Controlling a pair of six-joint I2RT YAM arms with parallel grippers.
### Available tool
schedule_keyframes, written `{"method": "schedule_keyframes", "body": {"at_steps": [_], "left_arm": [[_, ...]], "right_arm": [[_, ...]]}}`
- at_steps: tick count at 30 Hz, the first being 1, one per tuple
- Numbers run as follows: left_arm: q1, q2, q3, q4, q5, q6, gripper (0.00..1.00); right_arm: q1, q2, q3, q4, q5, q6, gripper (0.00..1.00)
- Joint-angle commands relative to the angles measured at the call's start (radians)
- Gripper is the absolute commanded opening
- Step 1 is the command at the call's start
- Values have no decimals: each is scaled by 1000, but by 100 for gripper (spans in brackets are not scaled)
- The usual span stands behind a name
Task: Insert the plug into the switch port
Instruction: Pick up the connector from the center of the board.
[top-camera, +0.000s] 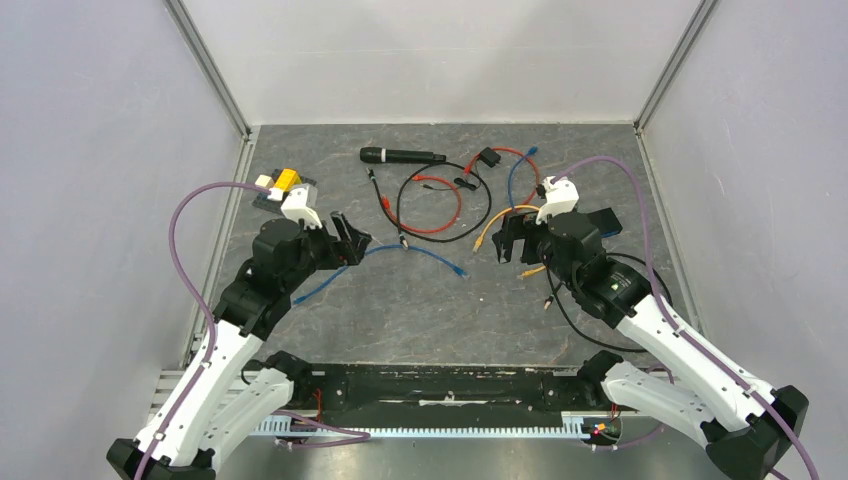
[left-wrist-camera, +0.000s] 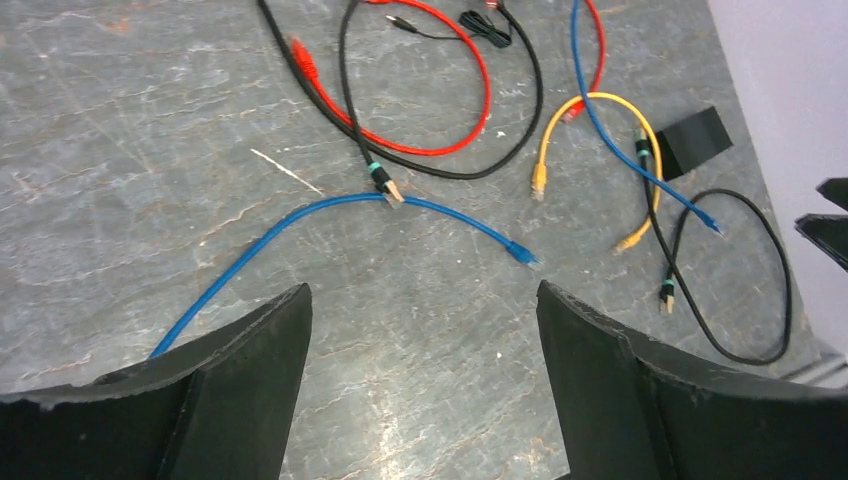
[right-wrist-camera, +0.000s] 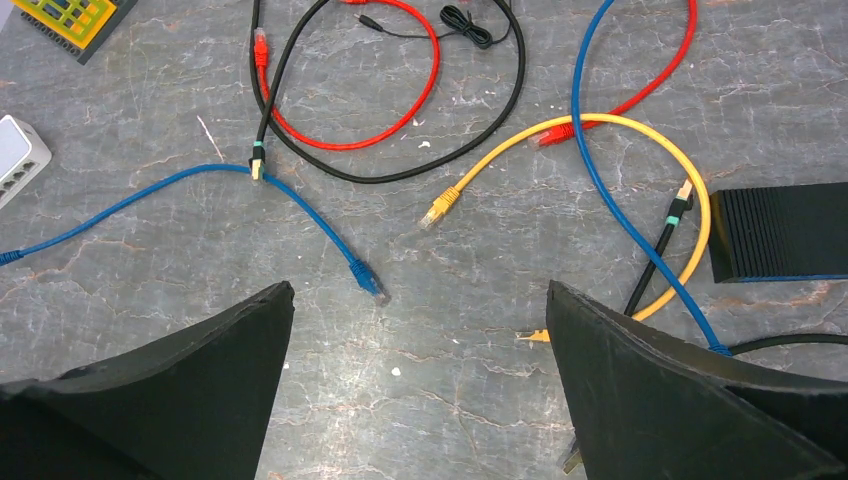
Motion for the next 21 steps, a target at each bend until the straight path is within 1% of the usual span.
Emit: {"method": "schedule_keyframes", "body": {"at_steps": [1,2,4,7,9,10,13,15,19,21], "left_arm": [[-3,3,3,-5,-123,-21,88],[-2,8,6,-19,-159,-33,88],[-2,21,5,-52,-274,-80,87],[-2,48,1,-121,-490,-177,86],[6,61,2,-185,-599,-284,85],[23,66,3,-217,-622,-344,82],[95,81,4,-300,-641,-509,75],[161,103,-11,-320,-633,-569,71],[304,182,-58,-314,-509,-622,62],[349,240,-62,-342,-474,-670,54]], "right_arm": [[-3,-4,12,34,21,16,98],[-3,-2,12,35,23,20,98],[-3,1,10,36,25,21,98],[-2,6,5,43,12,23,98],[-2,6,-3,49,4,23,98],[-2,5,-6,51,5,24,98],[-3,-10,-20,62,-1,25,98],[-2,-26,-37,89,-23,17,98],[-2,-48,-87,151,-92,-31,98],[-2,-44,-97,158,-123,-44,99]]}}
